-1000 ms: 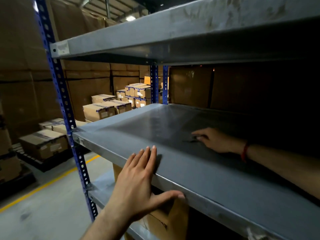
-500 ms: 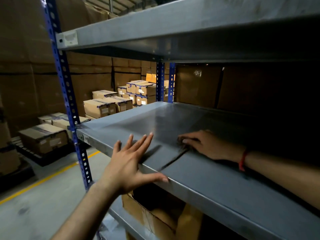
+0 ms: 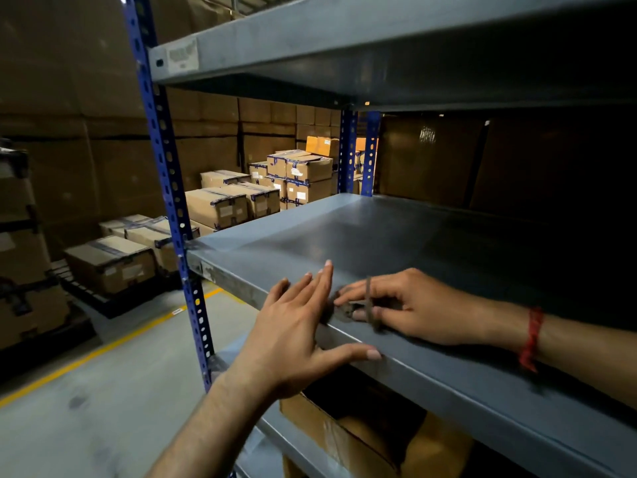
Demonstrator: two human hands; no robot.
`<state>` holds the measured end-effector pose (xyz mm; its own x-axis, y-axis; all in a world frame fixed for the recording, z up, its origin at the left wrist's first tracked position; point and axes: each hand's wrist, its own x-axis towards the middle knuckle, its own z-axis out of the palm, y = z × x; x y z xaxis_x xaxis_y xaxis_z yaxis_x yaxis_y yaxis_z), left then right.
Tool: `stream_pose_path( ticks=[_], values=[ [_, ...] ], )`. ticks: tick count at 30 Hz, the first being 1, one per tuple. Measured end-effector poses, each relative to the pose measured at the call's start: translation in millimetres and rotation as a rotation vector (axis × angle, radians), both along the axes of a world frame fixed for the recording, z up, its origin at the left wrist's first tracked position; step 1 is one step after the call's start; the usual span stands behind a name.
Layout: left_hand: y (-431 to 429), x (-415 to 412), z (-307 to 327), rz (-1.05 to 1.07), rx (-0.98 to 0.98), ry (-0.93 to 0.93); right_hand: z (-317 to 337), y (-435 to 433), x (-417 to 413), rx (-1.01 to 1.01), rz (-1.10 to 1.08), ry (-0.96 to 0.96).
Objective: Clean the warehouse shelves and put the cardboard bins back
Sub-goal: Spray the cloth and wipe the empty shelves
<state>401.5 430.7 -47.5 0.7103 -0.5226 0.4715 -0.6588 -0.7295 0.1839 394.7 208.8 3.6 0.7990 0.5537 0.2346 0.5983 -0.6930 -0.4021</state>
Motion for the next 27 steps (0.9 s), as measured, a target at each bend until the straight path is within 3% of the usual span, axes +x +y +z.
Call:
stream_pose_path(
  ticks=[4,7,12,15,18,23,25,27],
  values=[
    [0.7,1.0,-0.8,0.007,-0.006,-0.006,-3.7,-45.7,57.6,-0.067,-0.349,-0.124],
    [-1.9,0.6,-3.3,0.016,-0.02,-0.03,-6.2,-45.8,68.0,-0.095,-0.561,-0.102],
    [-0.5,6.0,-5.9,-0.036,-0.058,-0.048,-0.1,39.8,0.7,-0.08,-0.136,0.025],
    [1.4,9.6,-1.4,-0.051,-0.071,-0.05,5.2,31.4,-2.7,-0.106,-0.006,-0.016],
    [0.3,10.8,6.5,-0.012,-0.049,-0.102,2.9,-5.4,28.9,-0.091,-0.069,-0.048],
    [-1.6,8.9,10.9,0.049,-0.136,-0.129,-3.8,-68.9,89.6,-0.061,-0.463,-0.054],
    [-6.3,10.4,9.7,0.075,-0.167,-0.148,-3.9,-56.1,90.9,-0.072,-0.462,-0.041],
    [-8.4,17.7,11.5,0.123,-0.184,-0.158,-4.0,-22.6,69.7,-0.044,-0.278,-0.034]
  ],
)
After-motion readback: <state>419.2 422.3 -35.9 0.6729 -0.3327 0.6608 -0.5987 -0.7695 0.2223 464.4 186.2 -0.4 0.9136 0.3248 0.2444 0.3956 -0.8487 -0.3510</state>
